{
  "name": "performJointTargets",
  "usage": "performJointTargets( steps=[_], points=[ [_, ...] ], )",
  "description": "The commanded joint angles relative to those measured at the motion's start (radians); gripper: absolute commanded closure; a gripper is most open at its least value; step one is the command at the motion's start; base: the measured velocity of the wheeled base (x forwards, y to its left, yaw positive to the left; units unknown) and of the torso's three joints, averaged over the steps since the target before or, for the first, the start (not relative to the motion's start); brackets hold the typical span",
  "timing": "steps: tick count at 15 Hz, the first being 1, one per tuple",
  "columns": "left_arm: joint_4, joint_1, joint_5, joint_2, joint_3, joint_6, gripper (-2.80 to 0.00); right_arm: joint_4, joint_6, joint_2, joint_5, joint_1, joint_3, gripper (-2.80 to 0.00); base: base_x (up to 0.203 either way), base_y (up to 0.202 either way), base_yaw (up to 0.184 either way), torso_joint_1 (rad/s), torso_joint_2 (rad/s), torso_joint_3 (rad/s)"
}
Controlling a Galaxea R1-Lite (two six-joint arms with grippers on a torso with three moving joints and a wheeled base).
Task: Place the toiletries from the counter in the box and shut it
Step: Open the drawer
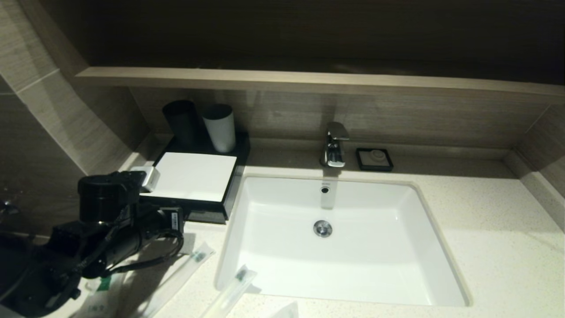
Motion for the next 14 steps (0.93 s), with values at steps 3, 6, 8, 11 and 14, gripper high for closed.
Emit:
performJointTargets(
  steps=[3,6,8,11,14],
  points=[
    [-0.029,0.000,0.002,0.021,0.000,-0.001,0.00,0.000,0.000,0.001,0.000,0.000,0.000,0.00,0.000,0.000,0.000,0.000,0.00,0.000],
    [-0.043,0.000,0.002,0.037,0.000,-0.001,0.00,0.000,0.000,0.001,0.000,0.000,0.000,0.00,0.000,0.000,0.000,0.000,0.00,0.000],
    [-0.043,0.000,0.002,0.038,-0.003,-0.001,0.00,0.000,0.000,0.001,0.000,0.000,0.000,0.00,0.000,0.000,0.000,0.000,0.00,0.000],
    [-0.043,0.000,0.002,0.046,-0.005,-0.001,0.00,0.000,0.000,0.001,0.000,0.000,0.000,0.00,0.000,0.000,0.000,0.000,0.00,0.000],
    [-0.044,0.000,0.002,0.052,-0.008,-0.001,0.00,0.000,0.000,0.001,0.000,0.000,0.000,0.00,0.000,0.000,0.000,0.000,0.00,0.000]
  ],
)
